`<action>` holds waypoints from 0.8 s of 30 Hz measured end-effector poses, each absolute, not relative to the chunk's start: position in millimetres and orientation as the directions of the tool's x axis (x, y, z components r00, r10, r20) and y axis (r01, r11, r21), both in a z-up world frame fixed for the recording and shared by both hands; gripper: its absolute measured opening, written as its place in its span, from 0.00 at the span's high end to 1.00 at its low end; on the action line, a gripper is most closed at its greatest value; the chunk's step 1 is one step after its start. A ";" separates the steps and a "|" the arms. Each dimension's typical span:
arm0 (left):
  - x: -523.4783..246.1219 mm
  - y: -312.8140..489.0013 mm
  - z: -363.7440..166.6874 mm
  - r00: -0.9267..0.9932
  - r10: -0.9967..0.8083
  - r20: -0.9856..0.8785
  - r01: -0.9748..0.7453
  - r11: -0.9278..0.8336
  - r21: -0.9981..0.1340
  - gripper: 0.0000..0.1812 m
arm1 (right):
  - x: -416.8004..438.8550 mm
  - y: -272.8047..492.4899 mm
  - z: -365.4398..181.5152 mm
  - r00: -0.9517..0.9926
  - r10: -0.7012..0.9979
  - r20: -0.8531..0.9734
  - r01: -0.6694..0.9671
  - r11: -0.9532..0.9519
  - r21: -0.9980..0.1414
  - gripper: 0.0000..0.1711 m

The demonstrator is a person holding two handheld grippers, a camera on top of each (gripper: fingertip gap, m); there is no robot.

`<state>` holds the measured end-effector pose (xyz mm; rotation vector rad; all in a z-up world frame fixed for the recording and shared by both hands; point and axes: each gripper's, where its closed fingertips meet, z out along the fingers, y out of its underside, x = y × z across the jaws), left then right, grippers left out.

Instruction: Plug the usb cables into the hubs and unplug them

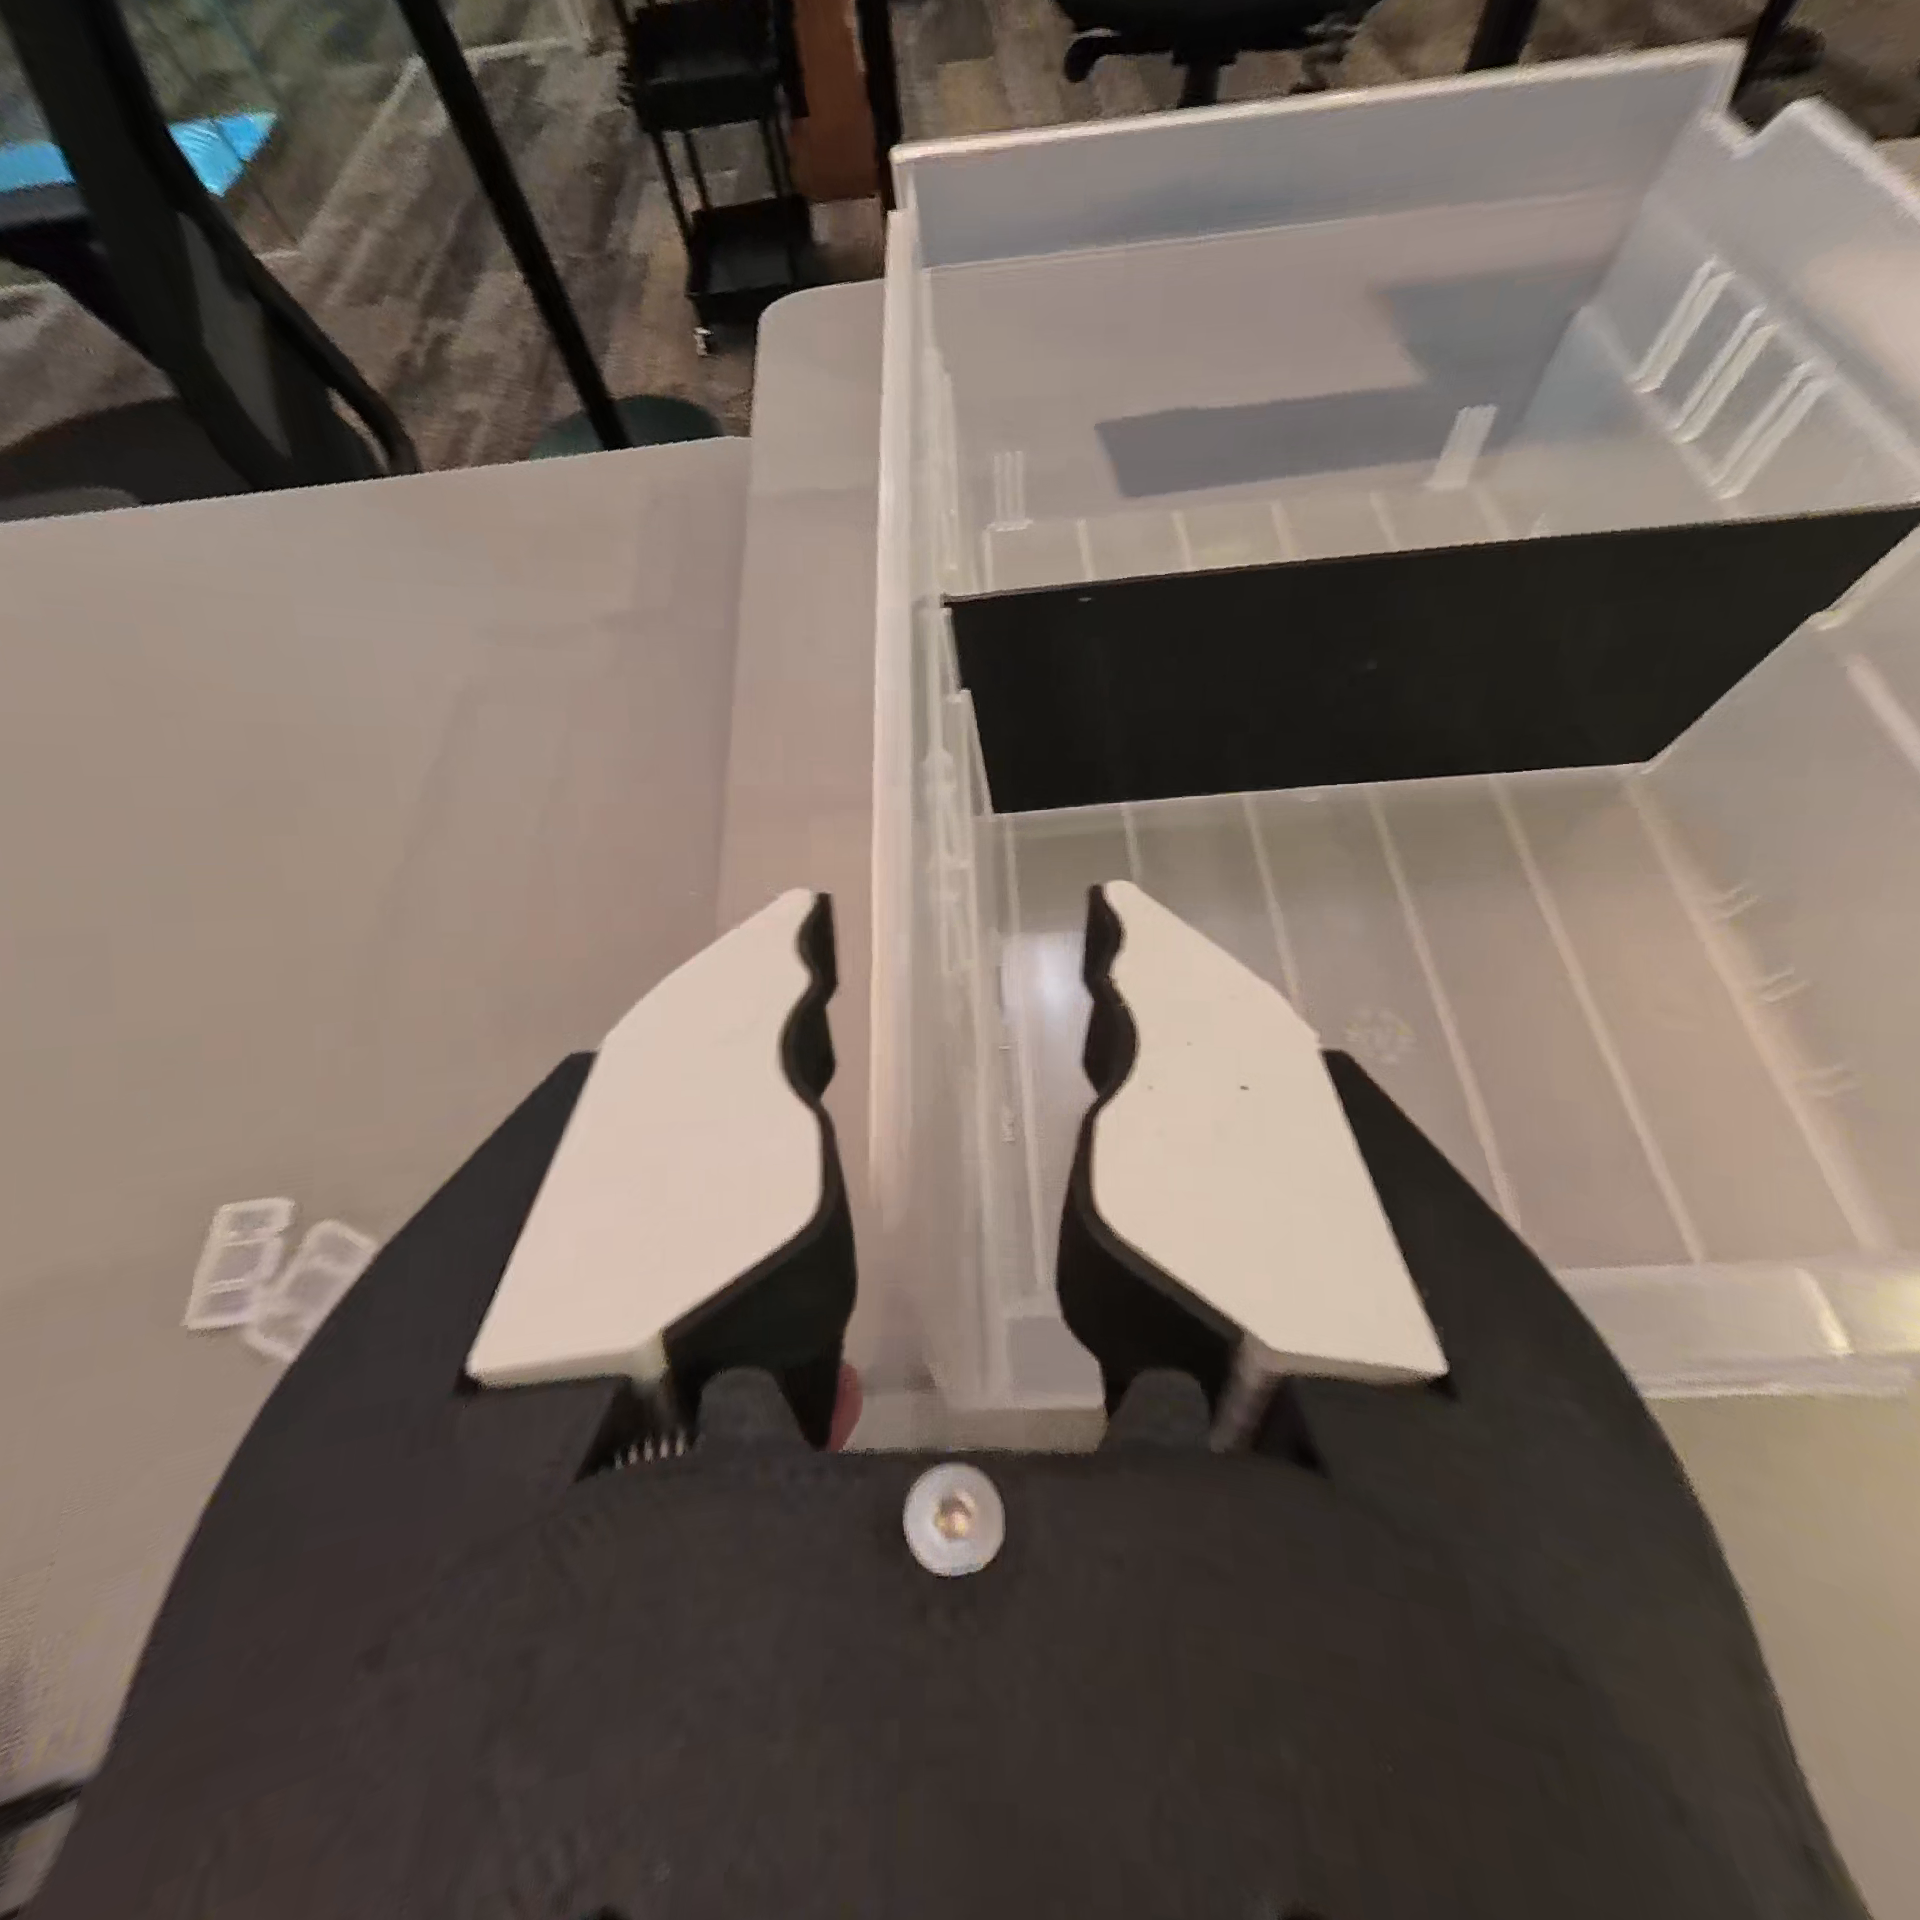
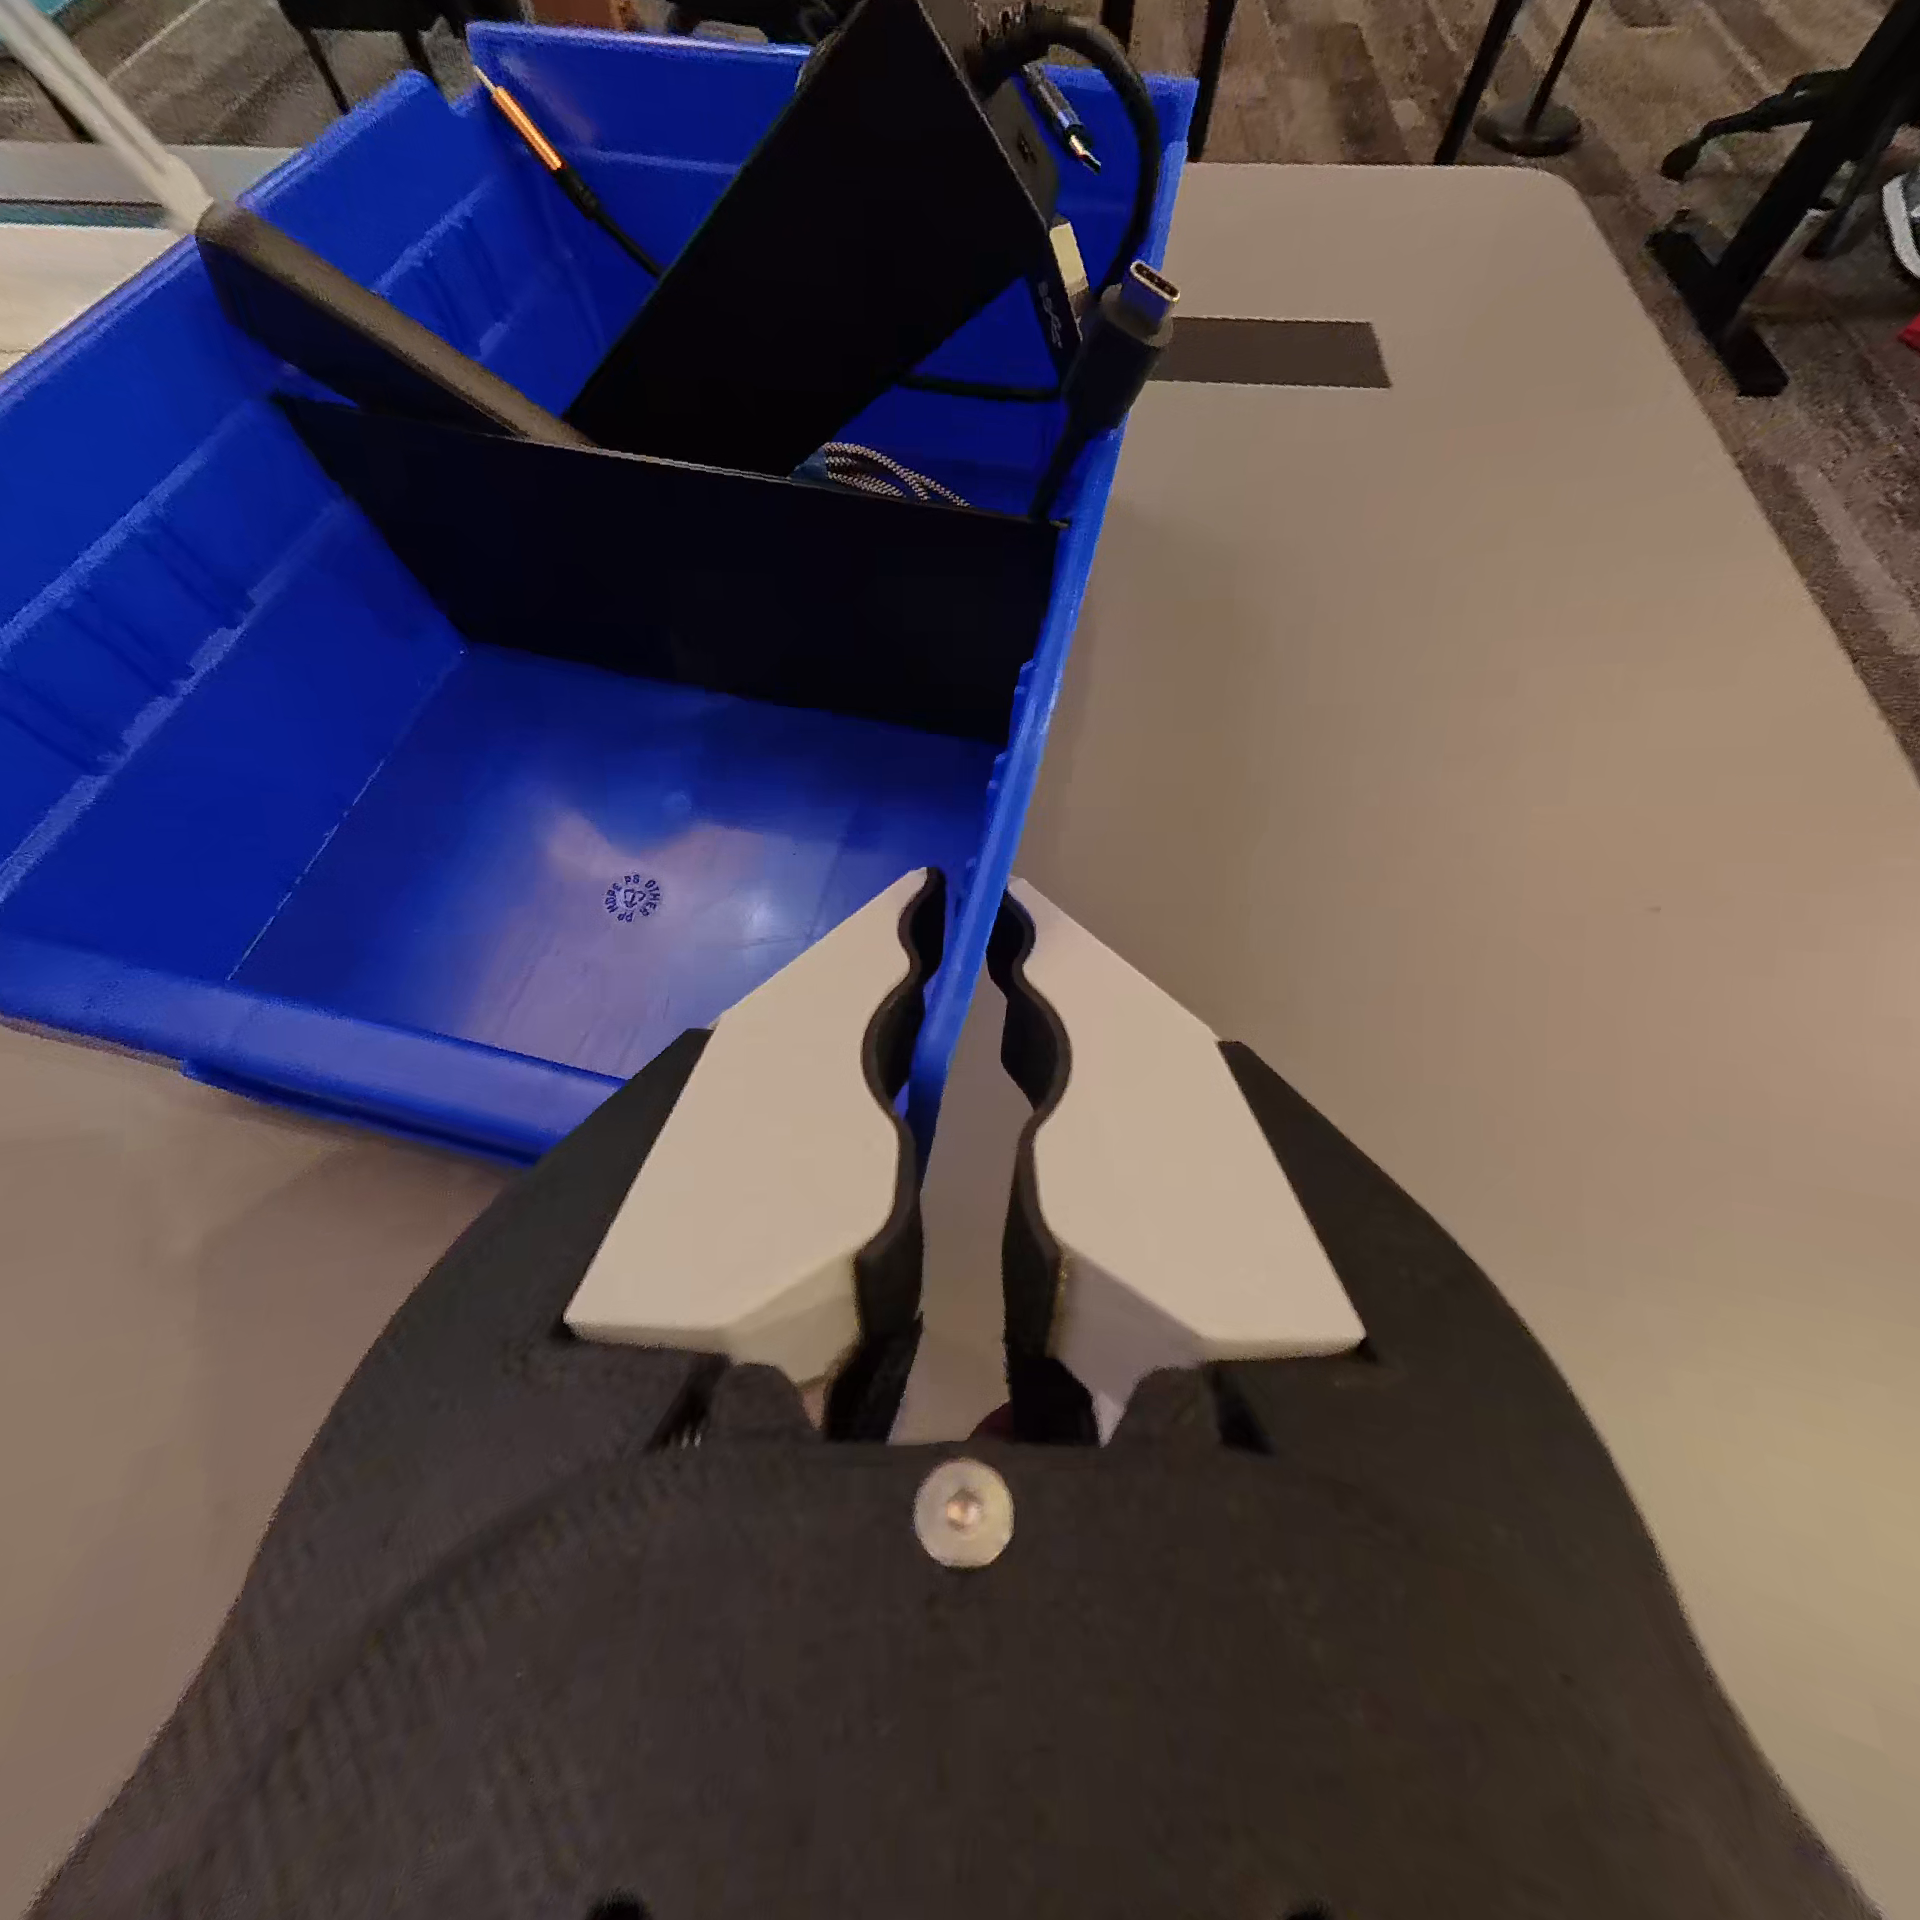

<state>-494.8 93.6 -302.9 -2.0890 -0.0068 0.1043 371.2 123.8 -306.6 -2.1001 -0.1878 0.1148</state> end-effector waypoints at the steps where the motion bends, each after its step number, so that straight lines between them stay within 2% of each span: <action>1: -492.9 96.3 -303.7 0.997 0.047 -0.059 -0.029 -0.491 -0.871 0.79 | 363.7 120.3 -306.5 0.981 0.192 -0.009 0.090 -0.501 -0.861 0.97; 4: -483.5 100.7 -304.4 0.998 0.000 -0.068 -0.060 -0.470 -0.881 0.97 | 340.6 110.7 -306.4 0.974 0.227 -0.010 0.106 -0.496 -0.862 0.96; 17: -463.4 87.4 -299.3 0.998 0.060 0.001 0.024 -0.383 -0.923 0.98 | 252.0 77.8 -306.7 0.914 0.403 0.044 0.244 -0.462 -0.853 0.93; 24: -460.8 68.4 -285.9 0.994 0.095 -0.061 -0.023 -0.358 -0.933 0.98 | 209.9 63.9 -307.8 0.868 0.490 0.083 0.330 -0.443 -0.833 0.88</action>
